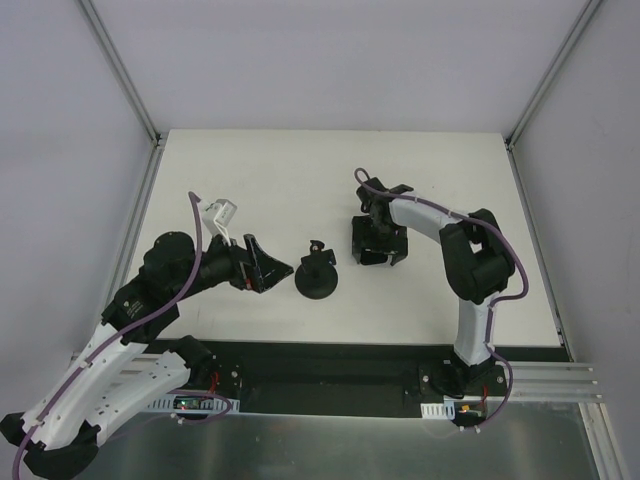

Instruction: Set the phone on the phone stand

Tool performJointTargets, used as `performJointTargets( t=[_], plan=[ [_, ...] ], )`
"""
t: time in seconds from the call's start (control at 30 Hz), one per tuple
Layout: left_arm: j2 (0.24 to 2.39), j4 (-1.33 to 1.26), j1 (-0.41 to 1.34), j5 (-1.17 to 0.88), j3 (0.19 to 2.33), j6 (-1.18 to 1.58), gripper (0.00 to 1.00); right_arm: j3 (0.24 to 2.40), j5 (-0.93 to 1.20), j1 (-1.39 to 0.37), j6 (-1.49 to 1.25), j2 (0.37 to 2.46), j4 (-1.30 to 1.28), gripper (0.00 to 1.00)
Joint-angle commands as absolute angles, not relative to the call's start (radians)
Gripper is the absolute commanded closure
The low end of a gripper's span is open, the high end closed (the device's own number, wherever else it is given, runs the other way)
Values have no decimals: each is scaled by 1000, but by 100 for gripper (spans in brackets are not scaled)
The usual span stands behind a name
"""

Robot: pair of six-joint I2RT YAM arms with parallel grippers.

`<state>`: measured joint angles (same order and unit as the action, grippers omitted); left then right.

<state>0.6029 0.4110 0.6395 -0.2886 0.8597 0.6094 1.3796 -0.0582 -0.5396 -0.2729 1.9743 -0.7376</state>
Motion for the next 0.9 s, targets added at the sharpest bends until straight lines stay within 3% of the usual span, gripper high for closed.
performJointTargets(
  t=[0.0,0.2,0.4,0.67,0.87],
  plan=[
    [583,422,634,-304,871,586,3,1359,-21,-526,-232,1968,-701,3],
    [604,422,634,-299,890,580,3,1390,-38,-519,-131,1951,-708,3],
    [592,428,632,-298,882,580,3,1580,-52,-505,-89,2058,-827,3],
    [588,430,632,-288,893,583,3,1660,-92,-503,-101,2132,-859,1],
    [586,446,634,-288,900,581,4,1654,-118,-512,-100,2151,-856,6]
  ],
)
